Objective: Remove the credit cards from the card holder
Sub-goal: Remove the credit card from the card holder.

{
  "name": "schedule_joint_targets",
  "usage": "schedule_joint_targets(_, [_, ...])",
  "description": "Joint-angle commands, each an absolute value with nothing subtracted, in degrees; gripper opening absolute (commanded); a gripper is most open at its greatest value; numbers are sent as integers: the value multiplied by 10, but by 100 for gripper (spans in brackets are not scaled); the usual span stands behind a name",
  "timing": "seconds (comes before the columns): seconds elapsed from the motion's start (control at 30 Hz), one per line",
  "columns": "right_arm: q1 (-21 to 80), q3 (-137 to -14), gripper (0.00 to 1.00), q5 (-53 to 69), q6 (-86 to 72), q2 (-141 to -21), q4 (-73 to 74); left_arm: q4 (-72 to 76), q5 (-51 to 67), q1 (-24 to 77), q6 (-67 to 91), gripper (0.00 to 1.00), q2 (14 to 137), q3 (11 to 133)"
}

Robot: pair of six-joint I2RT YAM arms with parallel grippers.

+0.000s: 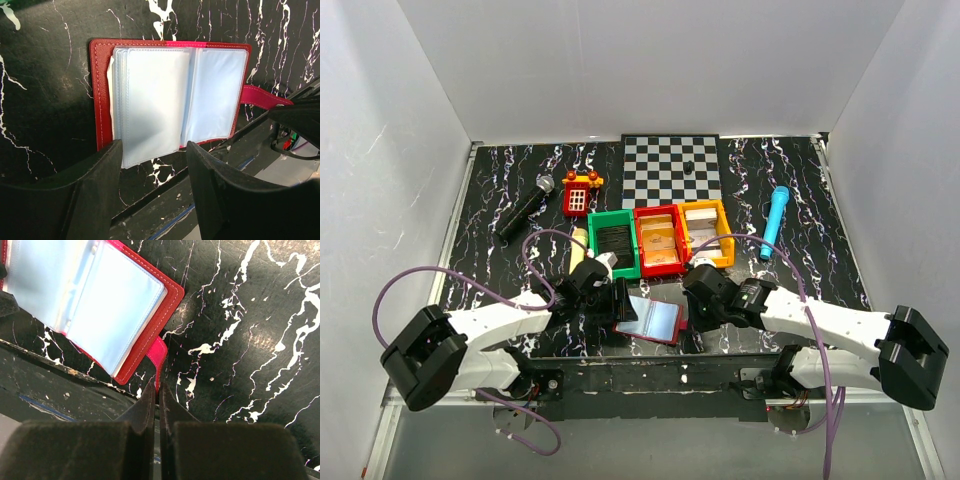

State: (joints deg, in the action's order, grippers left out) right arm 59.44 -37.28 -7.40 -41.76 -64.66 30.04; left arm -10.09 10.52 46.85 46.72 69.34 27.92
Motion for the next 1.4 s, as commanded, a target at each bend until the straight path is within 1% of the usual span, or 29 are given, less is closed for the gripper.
schedule_joint_targets(0.0, [597, -386, 1, -71, -411, -651, 296, -87, 105, 475, 461, 54, 702, 298])
schedule_joint_targets(0.53, [598, -387, 1, -64, -411, -663, 291, -18, 177, 492, 425, 53, 744, 308])
schedule_joint_targets(0.77, [597, -387, 1, -64, -410, -664, 291, -8, 199, 507, 409, 53, 780, 329])
schedule_joint_targets(1.37, [596, -364, 1, -74, -434, -635, 301, -4, 248, 570, 343, 53, 875, 427])
